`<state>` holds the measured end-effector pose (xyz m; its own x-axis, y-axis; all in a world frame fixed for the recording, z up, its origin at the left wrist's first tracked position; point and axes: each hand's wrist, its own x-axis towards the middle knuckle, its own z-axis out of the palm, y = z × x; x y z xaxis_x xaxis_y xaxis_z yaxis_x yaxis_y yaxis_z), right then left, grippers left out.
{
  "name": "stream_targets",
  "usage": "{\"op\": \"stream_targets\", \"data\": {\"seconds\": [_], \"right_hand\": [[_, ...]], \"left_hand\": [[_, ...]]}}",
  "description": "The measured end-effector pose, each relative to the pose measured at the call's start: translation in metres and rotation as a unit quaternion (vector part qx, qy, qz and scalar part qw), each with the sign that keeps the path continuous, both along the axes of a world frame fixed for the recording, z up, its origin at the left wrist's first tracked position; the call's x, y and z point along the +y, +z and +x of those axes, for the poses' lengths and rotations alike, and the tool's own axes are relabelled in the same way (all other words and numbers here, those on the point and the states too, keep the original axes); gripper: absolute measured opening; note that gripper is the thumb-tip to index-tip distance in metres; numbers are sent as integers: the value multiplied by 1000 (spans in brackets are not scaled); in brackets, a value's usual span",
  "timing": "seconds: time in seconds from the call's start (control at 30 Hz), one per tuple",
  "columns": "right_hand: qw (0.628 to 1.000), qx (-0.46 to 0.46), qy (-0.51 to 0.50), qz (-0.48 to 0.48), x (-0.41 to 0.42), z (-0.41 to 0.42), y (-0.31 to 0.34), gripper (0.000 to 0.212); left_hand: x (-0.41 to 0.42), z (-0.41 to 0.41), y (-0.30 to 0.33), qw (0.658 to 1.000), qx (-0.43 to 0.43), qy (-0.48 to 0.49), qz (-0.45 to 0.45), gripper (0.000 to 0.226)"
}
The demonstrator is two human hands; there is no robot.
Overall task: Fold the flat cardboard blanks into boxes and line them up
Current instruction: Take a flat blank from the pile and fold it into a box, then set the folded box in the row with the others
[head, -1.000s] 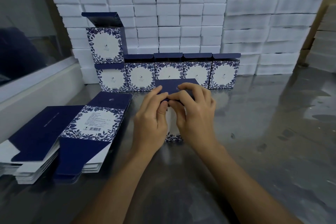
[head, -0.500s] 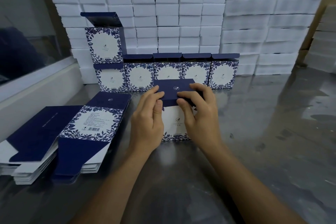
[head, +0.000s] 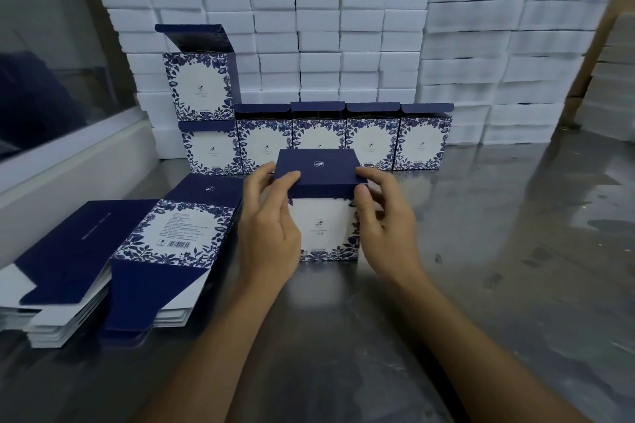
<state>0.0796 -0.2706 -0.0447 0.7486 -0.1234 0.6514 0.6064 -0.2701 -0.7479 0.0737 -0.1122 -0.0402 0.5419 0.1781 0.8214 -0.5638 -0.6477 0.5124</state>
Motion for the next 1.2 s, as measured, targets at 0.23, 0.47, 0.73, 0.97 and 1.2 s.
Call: {"op": "stream_targets", "data": {"seconds": [0.23, 0.47, 0.73, 0.97, 1.2], "right_hand": [[990, 52, 128, 5, 13, -3, -4, 34], [972, 219, 35, 80, 8, 14, -18, 12], [951, 277, 6, 134, 4, 37, -22, 15], [955, 284, -41, 69, 5, 65, -17, 16], [955, 284, -48, 74, 7, 101, -16, 22]], "left_hand": [[-5, 0, -6, 990, 97, 99, 34, 86], [-2, 4, -2, 992, 89, 91, -19, 85], [-7, 62, 71, 997, 9, 72, -39, 81], [1, 135, 127, 991, 38, 132, 1, 83], [21, 189, 124, 975, 119, 188, 12, 87]]}}
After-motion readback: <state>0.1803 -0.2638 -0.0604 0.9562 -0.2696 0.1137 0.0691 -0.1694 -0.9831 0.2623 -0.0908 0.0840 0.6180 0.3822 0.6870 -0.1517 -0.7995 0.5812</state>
